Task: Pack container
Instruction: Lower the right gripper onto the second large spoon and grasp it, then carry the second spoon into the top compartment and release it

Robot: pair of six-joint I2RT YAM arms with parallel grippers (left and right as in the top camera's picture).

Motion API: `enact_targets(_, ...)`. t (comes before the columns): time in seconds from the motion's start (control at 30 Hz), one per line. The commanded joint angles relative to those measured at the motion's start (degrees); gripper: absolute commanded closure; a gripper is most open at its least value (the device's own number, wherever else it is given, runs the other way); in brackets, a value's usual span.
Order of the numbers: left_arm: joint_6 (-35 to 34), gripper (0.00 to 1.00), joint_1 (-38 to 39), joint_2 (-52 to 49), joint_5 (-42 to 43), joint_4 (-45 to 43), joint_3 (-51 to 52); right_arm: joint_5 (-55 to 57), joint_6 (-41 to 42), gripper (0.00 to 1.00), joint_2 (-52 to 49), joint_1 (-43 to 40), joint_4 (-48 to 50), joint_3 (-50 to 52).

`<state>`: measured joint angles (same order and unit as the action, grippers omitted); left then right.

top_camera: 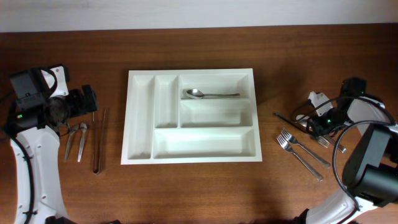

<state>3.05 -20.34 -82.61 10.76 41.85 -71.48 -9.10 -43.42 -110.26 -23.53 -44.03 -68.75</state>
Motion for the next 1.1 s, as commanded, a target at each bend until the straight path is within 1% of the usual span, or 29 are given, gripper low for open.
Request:
enact_targets(0.0, 0.9, 0.01, -0.3, -0.2, 0.8, -0.1, -1.0, 0.3, 0.9, 0.56, -1.0, 0.3, 0.3, 0.3)
enact_targets(0.07, 0.9, 0.01, -0.3, -0.2, 0.8, -0.1, -1.0, 0.3, 0.9, 0.59, -1.0, 0.3, 0.3, 0.3)
enact_targets(0.13, 0.9, 0.01, -0.3, -0.2, 0.8, -0.1, -1.0, 0.3, 1.4, 0.60, -1.0, 0.3, 0.5, 0.3)
enact_targets(0.2, 0.9, 0.01, -0.3, -0.2, 0.8, -0.1, -1.0, 0.3, 2.4, 0.71, -1.0, 0.3, 1.2, 0.3)
enact_targets(0.27, 0.9, 0.01, -0.3, -0.2, 0.8, -0.1, -1.0, 0.3, 3.5, 0.74, -1.0, 0.3, 1.7, 0.3)
enact_targets(0.33, 0.9, 0.01, -0.3, -0.2, 0.8, -0.1, -1.0, 0.3, 3.5, 0.79, -1.0, 0.3, 2.0, 0.3)
enact_targets(0.37, 0.9, 0.01, -0.3, -0.2, 0.8, -0.1, -1.0, 0.4, 3.5, 0.84, -1.0, 0.3, 2.2, 0.3)
enact_targets(0.4, 0.9, 0.01, -0.3, -0.2, 0.8, -0.1, -1.0, 0.7, 3.5, 0.91, -1.0, 0.3, 2.4, 0.3)
enact_targets(0.43, 0.9, 0.01, -0.3, -0.2, 0.8, -0.1, -1.0, 0.7, 3.5, 0.95, -1.0, 0.3, 2.6, 0.2)
enact_targets(0.47, 0.9, 0.01, -0.3, -0.2, 0.8, -0.1, -1.0, 0.7, 3.5, 0.96, -1.0, 0.3, 2.7, 0.0)
enact_targets(0.53, 0.9, 0.01, -0.3, -0.2, 0.8, -0.1, -1.0, 0.7, 4.4, 0.96, -1.0, 0.3, 2.7, -0.9)
enact_targets(0.6, 0.9, 0.01, -0.3, -0.2, 0.8, -0.1, -1.0, 0.8, 7.1, 0.96, -0.8, 0.3, 2.6, -2.3)
enact_targets(0.7, 0.9, 0.01, -0.3, -0.2, 0.8, -0.1, -1.0, 0.7, 10.1, 0.96, 0.0, 0.3, 0.5, -5.6)
enact_targets(0.8, 0.9, 0.01, -0.3, -0.2, 0.8, -0.1, -1.0, 0.7, 11.4, 0.96, 1.3, 1.1, -4.9, -11.0)
enact_targets(0.93, 0.9, 0.01, -0.3, -0.2, 0.8, -0.1, -1.0, 0.6, 15.0, 0.96, 3.2, 4.1, -15.8, -21.9)
enact_targets(1.0, 0.9, 0.01, -0.3, -0.2, 0.8, -0.1, -1.0, 0.2, 16.9, 0.96, 3.7, 6.9, -21.6, -28.2)
enact_targets(1.07, 0.9, 0.01, -0.3, -0.2, 0.8, -0.1, -1.0, -1.7, 17.0, 0.96, 3.7, 10.8, -25.7, -33.7)
